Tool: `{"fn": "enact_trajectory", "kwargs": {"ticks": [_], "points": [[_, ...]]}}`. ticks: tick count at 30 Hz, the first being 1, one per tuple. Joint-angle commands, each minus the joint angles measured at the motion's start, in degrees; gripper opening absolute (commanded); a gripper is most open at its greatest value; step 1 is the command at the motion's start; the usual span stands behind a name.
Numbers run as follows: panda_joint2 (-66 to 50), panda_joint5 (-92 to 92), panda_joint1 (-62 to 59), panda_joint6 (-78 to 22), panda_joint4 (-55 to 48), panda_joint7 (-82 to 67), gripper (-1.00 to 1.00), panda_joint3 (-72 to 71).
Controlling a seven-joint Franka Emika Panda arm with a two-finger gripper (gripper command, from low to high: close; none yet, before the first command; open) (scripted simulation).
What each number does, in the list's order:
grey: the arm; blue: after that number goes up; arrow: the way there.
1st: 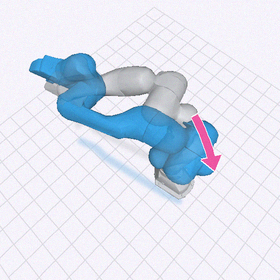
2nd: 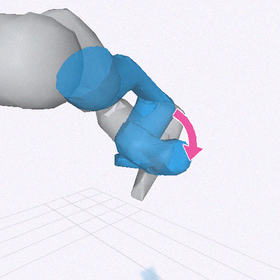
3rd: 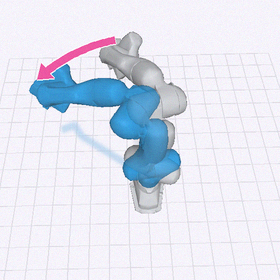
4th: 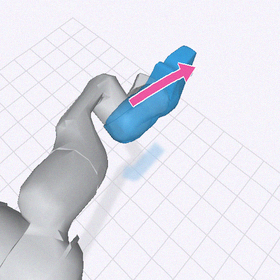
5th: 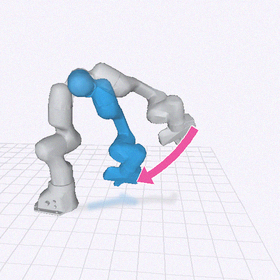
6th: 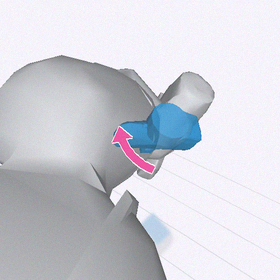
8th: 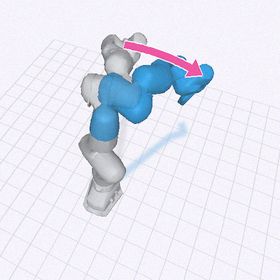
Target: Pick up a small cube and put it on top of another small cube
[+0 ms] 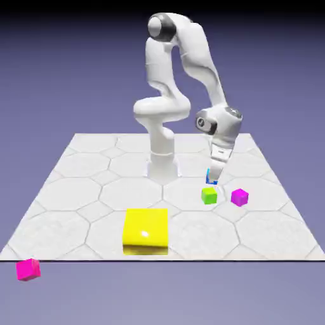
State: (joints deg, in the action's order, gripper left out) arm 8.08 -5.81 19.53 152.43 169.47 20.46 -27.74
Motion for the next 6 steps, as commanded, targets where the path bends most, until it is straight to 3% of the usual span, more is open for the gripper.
{"fn": "enact_trajectory", "kwargs": {"ticks": [1,3,4,6], "points": [[-2.0,-2.5,0.0,1.9,0.1,1.8,-1.00,0.8],[-5.8,-7.1,0.0,5.4,0.3,5.0,-1.00,2.2],[-5.8,-7.1,0.0,5.4,0.3,5.0,1.00,2.2],[-3.7,-4.6,0.0,3.5,0.2,3.2,1.00,1.4]]}}
